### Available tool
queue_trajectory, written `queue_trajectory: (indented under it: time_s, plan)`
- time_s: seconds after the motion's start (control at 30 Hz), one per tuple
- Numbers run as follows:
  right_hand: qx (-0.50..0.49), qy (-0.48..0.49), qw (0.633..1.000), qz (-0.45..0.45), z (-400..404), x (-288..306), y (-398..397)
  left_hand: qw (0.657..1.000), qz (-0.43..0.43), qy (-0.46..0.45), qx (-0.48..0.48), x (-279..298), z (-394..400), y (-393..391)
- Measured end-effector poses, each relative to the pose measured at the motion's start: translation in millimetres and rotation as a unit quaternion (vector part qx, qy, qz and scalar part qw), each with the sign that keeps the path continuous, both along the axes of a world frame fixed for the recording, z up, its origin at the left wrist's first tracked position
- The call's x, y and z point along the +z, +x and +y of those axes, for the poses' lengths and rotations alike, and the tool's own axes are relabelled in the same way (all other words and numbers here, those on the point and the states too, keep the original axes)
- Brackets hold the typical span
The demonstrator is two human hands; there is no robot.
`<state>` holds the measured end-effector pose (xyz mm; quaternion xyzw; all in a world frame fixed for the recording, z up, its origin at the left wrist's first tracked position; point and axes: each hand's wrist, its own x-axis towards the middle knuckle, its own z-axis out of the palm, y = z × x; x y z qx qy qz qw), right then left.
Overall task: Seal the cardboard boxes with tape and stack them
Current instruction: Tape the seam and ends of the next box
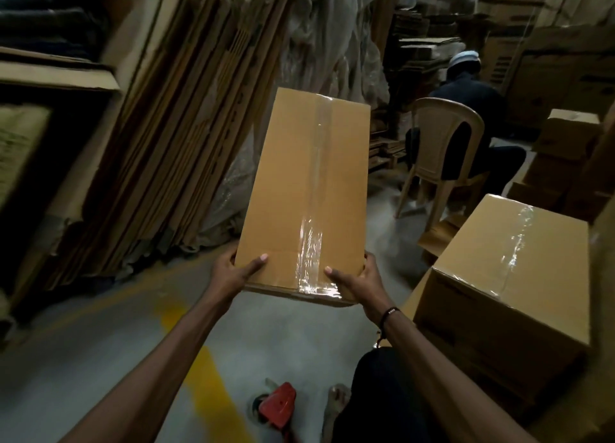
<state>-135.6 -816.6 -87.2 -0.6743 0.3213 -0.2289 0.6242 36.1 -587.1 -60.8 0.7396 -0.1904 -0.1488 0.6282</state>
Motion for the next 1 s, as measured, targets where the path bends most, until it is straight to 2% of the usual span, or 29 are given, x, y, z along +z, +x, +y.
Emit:
queue_trajectory:
  time_s: [0.3, 0.53, 0.67, 0.77, 0.87, 1.0]
  plan:
    - [-0.009, 0.038, 0.999, 0.032, 21.1, -31.5, 39.8, 0.997, -0.005, 0.074, -0.008, -44.5, 51.8, 27.1]
    - [0.099, 0.043, 0.992, 0.061, 51.9, -61.2, 62.3, 0.990, 0.068, 0.117, 0.031, -64.3, 85.0, 43.0]
    - [0.146, 0.042, 0.985, 0.079, 71.6, -78.0, 71.7, 0.987, 0.104, 0.090, 0.078, -65.7, 102.9, 51.2]
    - [0.177, 0.039, 0.979, 0.098, 83.4, -88.7, 82.3, 0.980, 0.100, 0.138, 0.099, -77.1, 119.3, 66.7]
    - [0.215, 0.027, 0.968, 0.123, 94.2, -97.2, 97.2, 0.966, 0.127, 0.181, 0.132, -121.9, 142.5, 95.7]
    - [0.233, 0.019, 0.962, 0.143, 110.8, -111.6, 111.1, 0.972, 0.124, 0.146, 0.135, -111.8, 158.3, 77.3]
